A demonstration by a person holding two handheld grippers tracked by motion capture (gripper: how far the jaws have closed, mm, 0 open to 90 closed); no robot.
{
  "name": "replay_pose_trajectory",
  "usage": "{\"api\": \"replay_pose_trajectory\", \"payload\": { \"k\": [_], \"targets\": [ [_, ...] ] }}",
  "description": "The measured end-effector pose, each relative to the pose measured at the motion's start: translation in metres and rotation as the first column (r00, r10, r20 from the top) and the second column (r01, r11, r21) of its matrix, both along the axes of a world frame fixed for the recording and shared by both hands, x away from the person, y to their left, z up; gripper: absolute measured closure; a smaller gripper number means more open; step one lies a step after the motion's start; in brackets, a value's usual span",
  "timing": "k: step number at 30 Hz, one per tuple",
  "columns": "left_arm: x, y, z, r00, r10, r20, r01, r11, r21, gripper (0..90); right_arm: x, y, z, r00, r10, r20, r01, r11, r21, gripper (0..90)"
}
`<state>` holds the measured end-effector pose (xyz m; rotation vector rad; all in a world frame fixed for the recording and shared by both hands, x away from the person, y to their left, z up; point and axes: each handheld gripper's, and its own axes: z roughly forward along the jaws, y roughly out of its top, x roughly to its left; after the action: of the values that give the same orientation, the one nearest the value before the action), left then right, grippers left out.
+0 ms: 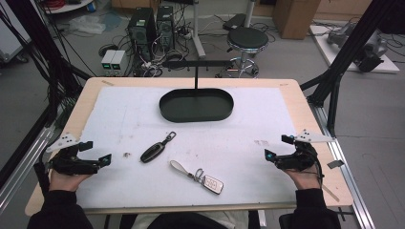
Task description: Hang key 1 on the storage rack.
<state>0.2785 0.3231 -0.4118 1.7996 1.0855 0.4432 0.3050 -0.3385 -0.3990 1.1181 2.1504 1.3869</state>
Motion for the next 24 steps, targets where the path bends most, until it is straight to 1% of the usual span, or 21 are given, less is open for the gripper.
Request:
{"api": "replay_pose_trajectory", "payload": {
  "k": [5, 10, 11, 14, 15, 16, 17, 18, 19, 20, 22, 24],
  "targets": [
    [0.001, -0.001, -0.001, 1.0, -0.006, -0.008, 0.006, 0.9999, 0.011, 1.7, 0.0, 0.002, -0.001, 1.0, 0.003, -0.007, -0.003, 1.0, -0.009, 1.0],
    [0.001, -0.002, -0.003, 0.9999, -0.007, -0.014, 0.007, 0.9999, 0.012, 1.7, 0.002, 0.008, -0.001, 0.9998, 0.021, 0.005, -0.021, 1.0, -0.019, 1.0],
    [0.001, -0.002, -0.003, 0.9999, -0.007, -0.014, 0.008, 0.9999, 0.014, 1.7, 0.001, 0.012, 0.0, 0.9996, 0.027, -0.007, -0.027, 0.999, -0.026, 1.0],
    [0.002, -0.002, -0.004, 0.9998, -0.009, -0.017, 0.01, 0.9998, 0.015, 1.7, 0.001, 0.018, 0.0, 0.999, 0.045, -0.006, -0.045, 0.998, -0.047, 1.0],
    [0.002, -0.002, -0.004, 0.9998, -0.008, -0.018, 0.008, 0.9999, 0.013, 1.7, 0.001, 0.018, 0.0, 0.999, 0.045, -0.006, -0.045, 0.998, -0.047, 1.0],
    [0.002, -0.001, -0.004, 0.9998, -0.009, -0.019, 0.009, 0.9999, 0.013, 1.8, 0.002, 0.023, 0.0, 0.998, 0.062, -0.013, -0.062, 0.996, -0.057, 1.0],
    [0.002, -0.001, -0.005, 0.9998, -0.006, -0.02, 0.007, 0.9999, 0.01, 1.8, 0.002, 0.023, 0.0, 0.998, 0.062, -0.013, -0.062, 0.996, -0.057, 1.0],
    [0.002, -0.001, -0.005, 0.9997, -0.005, -0.022, 0.005, 1.0, 0.008, 1.7, 0.002, 0.027, 0.0, 0.9966, 0.079, -0.026, -0.08, 0.995, -0.052, 1.0],
    [0.002, 0.0, -0.005, 0.9997, -0.005, -0.024, 0.005, 0.9999, 0.009, 1.7, 0.003, 0.029, 0.0, 0.996, 0.086, -0.023, -0.087, 0.995, -0.055, 1.0],
    [0.002, 0.0, -0.005, 0.9997, -0.005, -0.024, 0.005, 0.9999, 0.009, 1.7, 0.002, 0.031, 0.0, 0.9956, 0.088, -0.032, -0.089, 0.995, -0.053, 0.9],
    [0.002, -0.001, -0.005, 0.9996, -0.008, -0.025, 0.008, 0.9999, 0.01, 1.7, 0.002, 0.033, 0.001, 0.9951, 0.093, -0.032, -0.095, 0.994, -0.052, 0.9],
    [0.002, -0.001, -0.006, 0.9995, -0.007, -0.029, 0.007, 0.9999, 0.008, 1.8, 0.003, 0.039, 0.002, 0.9939, 0.106, -0.03, -0.108, 0.992, -0.059, 1.0]
  ]
}}
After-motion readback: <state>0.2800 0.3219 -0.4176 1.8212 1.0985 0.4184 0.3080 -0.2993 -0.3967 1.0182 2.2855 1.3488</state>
